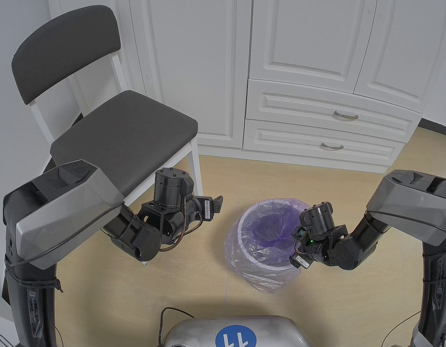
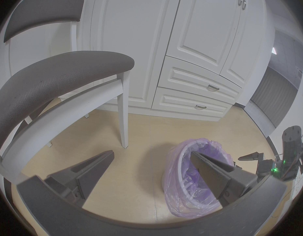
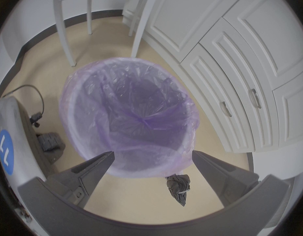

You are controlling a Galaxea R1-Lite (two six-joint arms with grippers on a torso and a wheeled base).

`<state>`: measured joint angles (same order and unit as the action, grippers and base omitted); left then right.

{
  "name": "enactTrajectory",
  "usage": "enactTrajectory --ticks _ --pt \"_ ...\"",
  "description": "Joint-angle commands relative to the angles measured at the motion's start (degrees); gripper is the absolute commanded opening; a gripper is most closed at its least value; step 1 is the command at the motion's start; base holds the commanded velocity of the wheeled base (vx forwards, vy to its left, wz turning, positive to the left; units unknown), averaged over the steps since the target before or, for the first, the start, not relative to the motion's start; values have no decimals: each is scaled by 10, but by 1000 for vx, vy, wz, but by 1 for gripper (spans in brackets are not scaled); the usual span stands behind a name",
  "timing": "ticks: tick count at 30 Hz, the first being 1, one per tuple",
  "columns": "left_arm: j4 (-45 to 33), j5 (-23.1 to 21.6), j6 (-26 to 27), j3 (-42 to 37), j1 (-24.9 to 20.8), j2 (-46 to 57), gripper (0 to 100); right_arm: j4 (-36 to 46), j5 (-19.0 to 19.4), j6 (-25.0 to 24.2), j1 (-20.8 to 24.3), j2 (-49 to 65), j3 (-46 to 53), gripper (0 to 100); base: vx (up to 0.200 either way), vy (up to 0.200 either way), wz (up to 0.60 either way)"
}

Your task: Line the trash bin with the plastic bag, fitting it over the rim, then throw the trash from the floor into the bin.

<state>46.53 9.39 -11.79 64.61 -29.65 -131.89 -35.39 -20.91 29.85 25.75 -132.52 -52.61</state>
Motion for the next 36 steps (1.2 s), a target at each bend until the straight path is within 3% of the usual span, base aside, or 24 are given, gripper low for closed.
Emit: enactTrajectory --ticks 1,20,31,36 --pt "4 0 0 -12 -1 5 100 0 3 6 0 15 20 100 0 0 0" --pt "32 0 0 -40 -1 8 100 0 9 28 -2 -51 -6 100 0 0 0" --pt "44 0 0 -40 -1 8 100 -6 1 -36 -3 -63 -58 100 0 0 0" --pt "44 0 0 -41 -1 8 100 -5 6 -34 -3 10 -5 100 0 0 0"
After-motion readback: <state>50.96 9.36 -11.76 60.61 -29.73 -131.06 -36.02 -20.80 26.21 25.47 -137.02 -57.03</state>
